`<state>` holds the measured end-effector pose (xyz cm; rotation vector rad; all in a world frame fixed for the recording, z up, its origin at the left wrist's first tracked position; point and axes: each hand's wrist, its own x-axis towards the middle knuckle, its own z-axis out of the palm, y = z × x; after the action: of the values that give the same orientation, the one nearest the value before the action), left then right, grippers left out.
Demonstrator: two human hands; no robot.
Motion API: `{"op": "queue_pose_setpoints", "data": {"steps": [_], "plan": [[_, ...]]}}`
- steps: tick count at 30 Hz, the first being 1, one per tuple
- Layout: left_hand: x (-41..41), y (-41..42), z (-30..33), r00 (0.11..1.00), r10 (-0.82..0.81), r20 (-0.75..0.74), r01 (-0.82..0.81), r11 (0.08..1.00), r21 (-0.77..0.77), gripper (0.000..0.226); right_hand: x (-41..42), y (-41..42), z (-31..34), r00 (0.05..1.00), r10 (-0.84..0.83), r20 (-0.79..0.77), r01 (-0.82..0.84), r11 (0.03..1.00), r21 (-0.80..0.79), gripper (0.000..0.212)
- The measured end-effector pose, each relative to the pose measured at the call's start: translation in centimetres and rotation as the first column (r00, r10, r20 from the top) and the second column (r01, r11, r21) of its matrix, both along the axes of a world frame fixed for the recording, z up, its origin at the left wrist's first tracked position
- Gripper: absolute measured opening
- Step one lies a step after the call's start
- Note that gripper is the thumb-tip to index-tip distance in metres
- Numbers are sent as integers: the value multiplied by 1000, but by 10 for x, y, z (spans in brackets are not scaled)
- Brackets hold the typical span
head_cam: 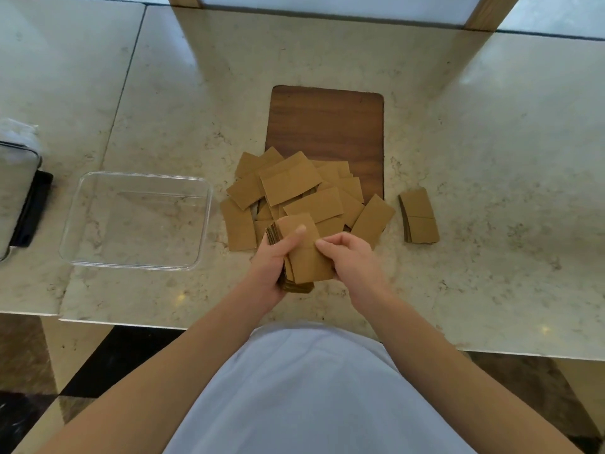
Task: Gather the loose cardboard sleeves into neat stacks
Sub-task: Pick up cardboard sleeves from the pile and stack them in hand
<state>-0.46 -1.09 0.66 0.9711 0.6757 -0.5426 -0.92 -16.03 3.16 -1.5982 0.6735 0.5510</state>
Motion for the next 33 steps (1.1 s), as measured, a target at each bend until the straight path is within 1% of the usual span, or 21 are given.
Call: {"op": "queue_pose_setpoints", "data": {"steps": [2, 3, 5, 6, 7, 8, 10, 12, 13, 14, 16, 18, 21, 22, 25, 27, 28, 30, 31, 33], "plan": [[5, -10, 0, 998, -59, -26, 59, 998, 9, 47, -2, -2, -2, 995, 87, 51, -84, 994, -69, 19], [7, -13, 0, 997, -65, -31, 65, 998, -6, 47, -2, -6, -3, 989, 127, 75, -116, 985, -129, 23], [12, -18, 0, 998, -27, -57, 22, 996, -86, 47, 3, -25, -14, 988, 125, 93, -95, 955, -282, 26], [13, -19, 0, 998, -10, -60, 1, 990, -141, 45, 8, -37, -21, 994, 81, 77, -50, 936, -349, 25], [13, -19, 0, 998, -4, -61, -7, 982, -187, 46, 12, -47, -29, 999, 18, 51, 4, 916, -402, 28], [18, -22, -1, 998, -13, -63, 0, 977, -212, 51, 21, -59, -39, 998, -59, 13, 59, 899, -435, 37], [17, -20, -2, 996, -19, -82, 1, 975, -221, 64, 35, -65, -56, 978, -181, -102, 107, 859, -501, 56], [15, -17, -4, 995, -2, -95, -17, 980, -200, 64, 48, -55, -66, 942, -266, -205, 94, 795, -599, 74], [16, -17, -6, 995, -3, -103, -14, 986, -164, 63, 56, -49, -69, 927, -296, -230, 86, 765, -638, 84], [17, -17, -8, 994, -7, -109, -6, 993, -120, 61, 62, -43, -72, 919, -314, -238, 81, 743, -665, 91], [18, -16, -10, 994, -11, -112, 4, 998, -61, 57, 69, -35, -75, 909, -346, -231, 97, 716, -691, 97], [18, -15, -13, 993, -7, -116, 2, 999, -38, 57, 72, -36, -77, 893, -395, -216, 147, 710, -688, 95], [18, -14, -16, 991, 13, -137, -18, 999, -38, 61, 70, -41, -78, 890, -420, -177, 208, 720, -662, 79], [18, -15, -17, 990, 16, -141, -21, 999, -39, 61, 66, -42, -78, 904, -401, -150, 221, 738, -637, 69], [20, -16, -17, 993, 12, -117, -17, 999, -44, 59, 53, -40, -70, 954, -300, 17, 268, 826, -496, 25], [19, -15, -15, 996, 23, -82, -26, 999, -44, 54, 41, -36, -59, 970, -207, 125, 241, 872, -426, 8], [19, -14, -14, 997, 37, -71, -40, 998, -41, 52, 35, -33, -53, 974, -156, 166, 211, 894, -395, 5], [19, -13, -13, 996, 52, -77, -56, 998, -41, 47, 22, -30, -42, 974, -82, 211, 152, 927, -342, 18], [19, -12, -11, 995, 49, -84, -53, 997, -49, 41, 16, -28, -36, 974, -59, 218, 127, 942, -310, 23], [17, -12, -9, 996, 15, -82, -20, 998, -58, 27, 7, -26, -24, 970, -19, 244, 84, 963, -258, 23]]}}
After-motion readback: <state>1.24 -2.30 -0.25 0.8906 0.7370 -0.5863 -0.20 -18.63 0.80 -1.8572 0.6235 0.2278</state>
